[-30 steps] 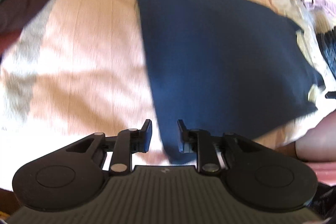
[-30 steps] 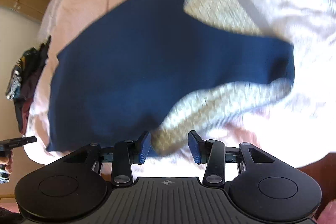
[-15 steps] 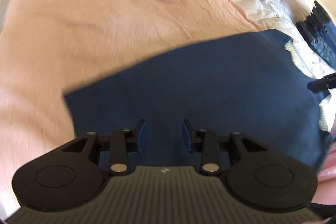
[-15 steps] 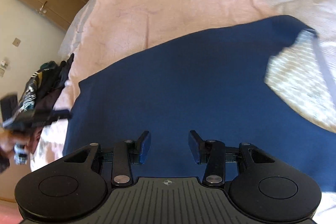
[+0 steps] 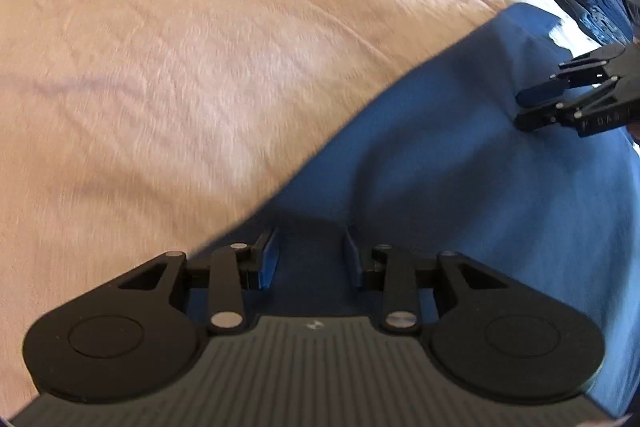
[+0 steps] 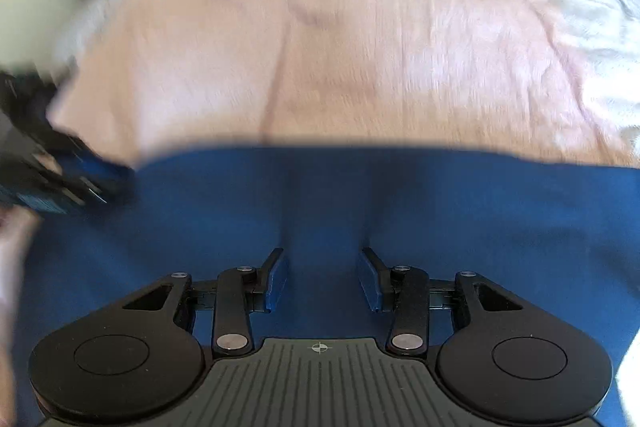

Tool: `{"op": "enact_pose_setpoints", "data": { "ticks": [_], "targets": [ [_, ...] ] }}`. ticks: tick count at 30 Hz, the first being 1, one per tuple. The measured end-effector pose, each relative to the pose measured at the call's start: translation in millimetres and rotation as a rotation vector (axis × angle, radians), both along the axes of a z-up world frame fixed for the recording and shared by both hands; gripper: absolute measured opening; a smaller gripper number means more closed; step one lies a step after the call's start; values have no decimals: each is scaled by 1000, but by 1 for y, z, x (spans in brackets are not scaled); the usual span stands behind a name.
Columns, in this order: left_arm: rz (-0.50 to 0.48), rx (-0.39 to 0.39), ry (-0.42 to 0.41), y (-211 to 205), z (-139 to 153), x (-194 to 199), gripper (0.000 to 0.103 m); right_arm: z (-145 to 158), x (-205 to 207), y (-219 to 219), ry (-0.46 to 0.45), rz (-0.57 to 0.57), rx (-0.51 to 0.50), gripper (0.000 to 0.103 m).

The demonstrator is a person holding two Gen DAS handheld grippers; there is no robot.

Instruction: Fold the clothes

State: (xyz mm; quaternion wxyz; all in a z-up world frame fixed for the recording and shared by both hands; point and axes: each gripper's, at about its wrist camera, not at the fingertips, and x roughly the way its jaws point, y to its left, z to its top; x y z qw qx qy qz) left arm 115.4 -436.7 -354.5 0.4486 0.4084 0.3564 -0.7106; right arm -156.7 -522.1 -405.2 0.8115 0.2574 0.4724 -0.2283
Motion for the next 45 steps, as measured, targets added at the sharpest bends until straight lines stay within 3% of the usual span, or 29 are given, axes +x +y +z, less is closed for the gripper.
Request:
{"op": "enact_pose_setpoints", "data": {
  "ticks": [3, 10, 14, 16, 20, 21, 23, 24, 26, 33, 39, 43, 45],
  "targets": [
    [-9, 8, -7, 20, 4, 5, 29, 0, -25, 21, 61, 30, -12, 43],
    [-51, -18, -65, 38, 19, -8, 26, 2, -115, 65, 152, -60, 99, 43],
    [-145, -25, 18, 73, 43, -35, 27, 9, -140, 84, 214, -86, 115, 43],
    [-193, 13, 52, 97, 43, -55, 27, 17, -147, 92, 211, -107, 97, 43],
    [-241, 88, 55, 146, 27, -95, 27, 25, -131, 111, 93, -83, 68, 43],
    [-246, 96, 46, 159, 22, -105, 33, 17, -127, 118, 111, -51, 82, 43],
    [-238, 75, 13, 178, 23, -117, 34, 5, -128, 132, 143, -8, 101, 43],
    [-218, 103, 32, 184, 23, -120, 34, 1, -134, 140, 158, 4, 108, 43],
    [-212, 153, 54, 200, 22, -129, 34, -1, -157, 158, 189, 29, 132, 43],
    [-246, 223, -4, 237, 20, -152, 34, -20, -236, 190, 302, 27, 236, 43],
    [-229, 227, 9, 229, 42, -161, 32, 12, -277, 185, 160, -153, 245, 43],
    [-245, 310, 5, 219, 28, -174, 31, 23, -306, 181, 58, -328, 256, 44],
    [-317, 300, -22, 217, 32, -186, 31, 23, -315, 172, 30, -407, 263, 49]
  ]
}}
